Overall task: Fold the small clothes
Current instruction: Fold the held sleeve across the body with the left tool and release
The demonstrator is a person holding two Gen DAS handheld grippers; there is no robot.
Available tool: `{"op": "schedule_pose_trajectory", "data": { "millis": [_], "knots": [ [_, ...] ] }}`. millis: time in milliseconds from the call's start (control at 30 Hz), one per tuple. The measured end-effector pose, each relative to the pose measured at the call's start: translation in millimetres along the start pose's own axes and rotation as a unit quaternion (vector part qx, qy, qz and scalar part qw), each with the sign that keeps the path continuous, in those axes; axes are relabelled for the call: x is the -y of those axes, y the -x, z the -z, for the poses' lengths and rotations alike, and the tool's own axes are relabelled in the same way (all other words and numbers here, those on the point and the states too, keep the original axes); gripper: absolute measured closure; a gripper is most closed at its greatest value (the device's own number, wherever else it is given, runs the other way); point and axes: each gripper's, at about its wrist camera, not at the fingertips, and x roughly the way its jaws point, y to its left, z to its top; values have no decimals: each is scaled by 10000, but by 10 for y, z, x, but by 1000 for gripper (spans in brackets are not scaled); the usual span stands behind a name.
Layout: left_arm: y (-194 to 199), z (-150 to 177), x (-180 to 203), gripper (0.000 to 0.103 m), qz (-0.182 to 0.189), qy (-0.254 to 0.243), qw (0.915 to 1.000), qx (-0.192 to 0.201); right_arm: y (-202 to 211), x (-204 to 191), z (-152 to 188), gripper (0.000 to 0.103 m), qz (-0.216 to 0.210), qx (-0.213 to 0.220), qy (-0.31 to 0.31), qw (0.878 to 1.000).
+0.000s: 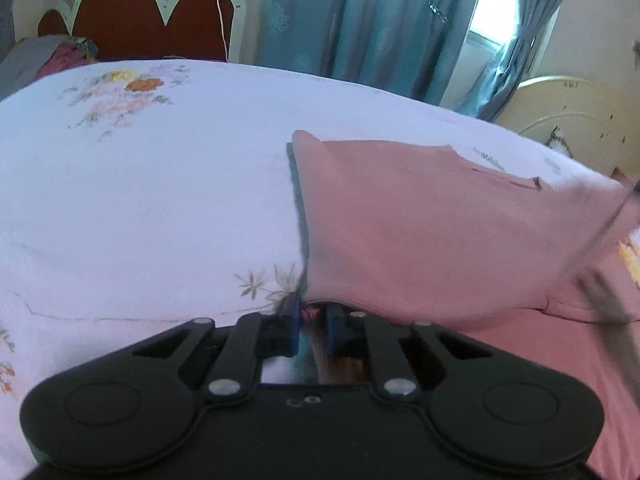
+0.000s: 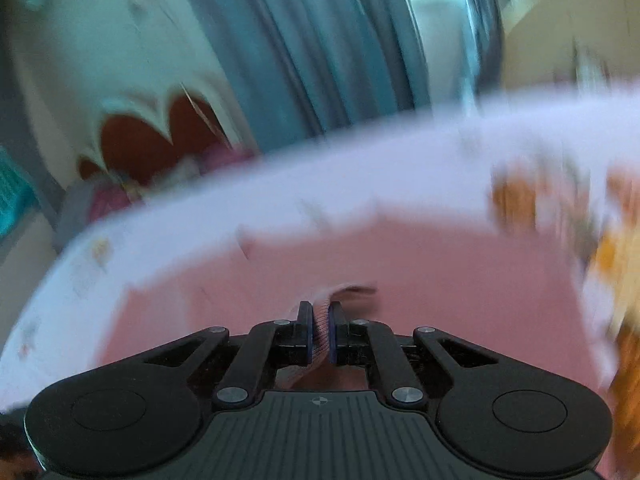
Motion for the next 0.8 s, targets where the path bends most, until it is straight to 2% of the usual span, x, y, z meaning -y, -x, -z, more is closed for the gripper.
{"op": "schedule_pose_trajectory", "data": {
  "millis": [33,67,100,133,200,233,333,433,500,533,567,600,633,700,767,800],
  "knots": [
    [4,6,-6,91,27,-26,10000,10,156,-76,-24,97,-2,297,157,9994],
    [-1,9,-17,91,50,-29,10000,23,198,-90,16,97,98,337,247,9991],
    [-7,5,-37,91,76,3,10000,30,141,-59,112,97,286,173,320,9989],
    [-10,2,-53,91,104,40,9999,31,-22,35,258,97,478,-246,270,9982],
    [-19,-2,-83,91,149,81,9999,29,-286,267,531,96,716,-918,-145,9931],
    [-26,-7,-97,91,166,72,9998,16,-336,343,645,96,757,-1042,-297,9912],
    [-35,-15,-109,91,222,-18,9997,-15,-366,432,852,97,839,-1153,-533,9883],
    [-60,-34,-115,91,268,-116,9996,-64,-349,449,876,96,861,-1156,-604,9877],
    [-38,-61,-109,85,410,-324,9982,-280,-335,433,844,96,873,-1242,-532,9870],
    [-2,-65,-112,81,457,-435,9973,-387,-320,424,788,86,948,-1250,-460,9865],
    [72,-72,-121,74,430,-543,9965,-464,-257,410,748,55,1141,-1146,-344,9862],
    [179,-79,-129,76,358,-646,9967,-345,-176,420,708,46,1121,-926,-265,9890],
    [303,-109,-130,76,384,-742,9965,-49,-136,409,659,46,1001,-852,-267,9910],
    [370,-251,-100,73,562,-678,9956,310,-223,500,568,50,1037,-886,-438,9897],
    [214,-424,22,66,741,-677,9943,367,-435,577,501,80,1031,-1059,-659,9868],
    [89,-498,124,63,769,-750,9935,387,-539,592,480,85,991,-1112,-691,9864]
  ]
}}
